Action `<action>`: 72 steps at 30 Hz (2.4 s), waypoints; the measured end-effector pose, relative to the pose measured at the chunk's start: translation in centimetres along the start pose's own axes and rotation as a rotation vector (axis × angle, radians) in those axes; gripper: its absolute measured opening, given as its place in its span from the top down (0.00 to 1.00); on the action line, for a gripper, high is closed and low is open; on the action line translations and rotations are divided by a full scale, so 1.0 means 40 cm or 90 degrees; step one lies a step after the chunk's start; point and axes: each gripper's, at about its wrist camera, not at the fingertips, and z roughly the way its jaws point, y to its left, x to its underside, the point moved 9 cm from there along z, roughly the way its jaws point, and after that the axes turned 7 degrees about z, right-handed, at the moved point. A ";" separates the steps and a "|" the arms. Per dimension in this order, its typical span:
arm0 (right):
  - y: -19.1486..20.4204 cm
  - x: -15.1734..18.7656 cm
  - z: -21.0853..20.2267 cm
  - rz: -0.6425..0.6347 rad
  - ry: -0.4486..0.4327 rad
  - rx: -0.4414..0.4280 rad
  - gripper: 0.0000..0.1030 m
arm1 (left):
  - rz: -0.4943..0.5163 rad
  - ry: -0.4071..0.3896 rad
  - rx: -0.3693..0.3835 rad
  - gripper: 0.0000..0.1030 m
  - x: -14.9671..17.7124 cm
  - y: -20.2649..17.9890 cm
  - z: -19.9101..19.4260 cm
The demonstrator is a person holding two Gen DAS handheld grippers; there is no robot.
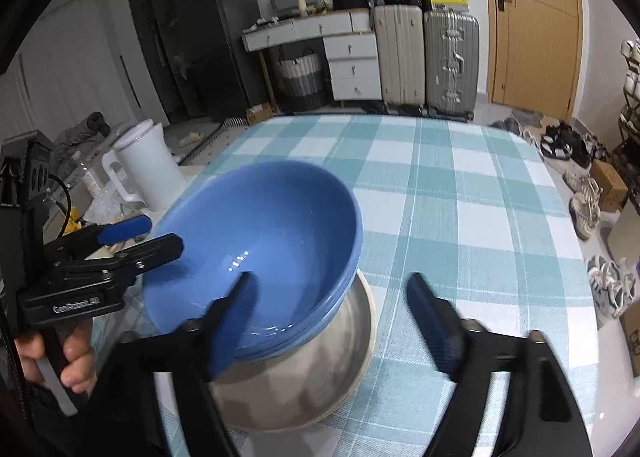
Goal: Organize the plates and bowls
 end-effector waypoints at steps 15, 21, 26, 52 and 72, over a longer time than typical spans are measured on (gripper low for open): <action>-0.010 0.055 -0.125 -0.075 -0.146 -0.050 0.01 | 0.038 -0.131 0.007 0.01 0.051 0.068 -0.130; -0.001 0.106 -0.119 -0.095 -0.176 -0.064 0.01 | 0.061 -0.143 -0.002 0.01 0.117 0.063 -0.105; -0.002 0.131 -0.115 -0.096 -0.215 -0.081 0.01 | 0.057 -0.167 0.017 0.01 0.146 0.061 -0.095; 0.007 0.177 -0.118 -0.116 -0.246 -0.114 0.01 | 0.103 -0.214 0.069 0.01 0.185 0.021 -0.059; 0.009 0.183 -0.119 -0.124 -0.250 -0.116 0.01 | 0.098 -0.212 0.076 0.01 0.183 0.020 -0.034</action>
